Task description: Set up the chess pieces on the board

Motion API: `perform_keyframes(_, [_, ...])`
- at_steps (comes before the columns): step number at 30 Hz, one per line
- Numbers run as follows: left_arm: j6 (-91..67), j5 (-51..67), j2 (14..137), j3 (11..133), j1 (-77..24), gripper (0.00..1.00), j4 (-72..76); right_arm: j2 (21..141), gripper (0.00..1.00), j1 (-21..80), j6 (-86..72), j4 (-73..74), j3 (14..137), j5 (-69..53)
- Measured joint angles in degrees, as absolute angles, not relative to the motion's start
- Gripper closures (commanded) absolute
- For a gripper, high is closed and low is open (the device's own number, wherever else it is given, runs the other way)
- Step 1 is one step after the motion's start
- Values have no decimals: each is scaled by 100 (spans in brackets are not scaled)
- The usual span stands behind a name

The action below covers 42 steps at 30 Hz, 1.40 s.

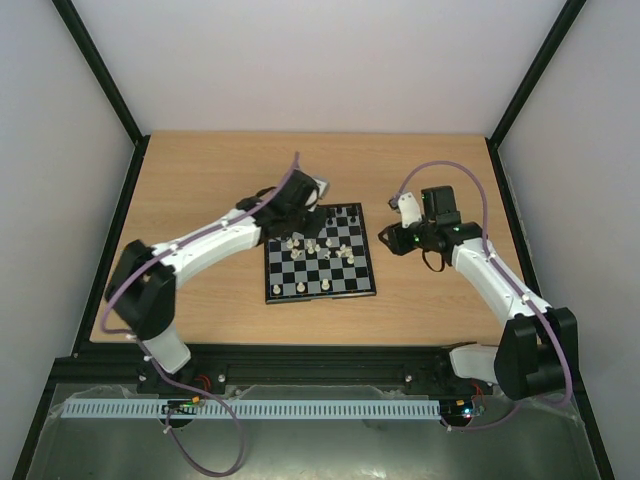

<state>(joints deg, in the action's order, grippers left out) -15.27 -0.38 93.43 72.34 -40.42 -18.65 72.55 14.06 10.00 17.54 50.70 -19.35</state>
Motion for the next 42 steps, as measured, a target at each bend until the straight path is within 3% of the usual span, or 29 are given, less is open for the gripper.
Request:
perform_keyframes(10, [-1391,56,10849,8235,-4823,74,-2845,7231,57,1153,768,1457,4969,-1761])
perform_keyframes(15, [-1426,-95,10991,8350,-4980,68,-3238,7231,57,1153,766,1439,4965,-1763])
perform_keyframes(42, [-1584,-403,11526,8366,-4834,67,-3516,7234,57,1153,790,1415,4921,-1802])
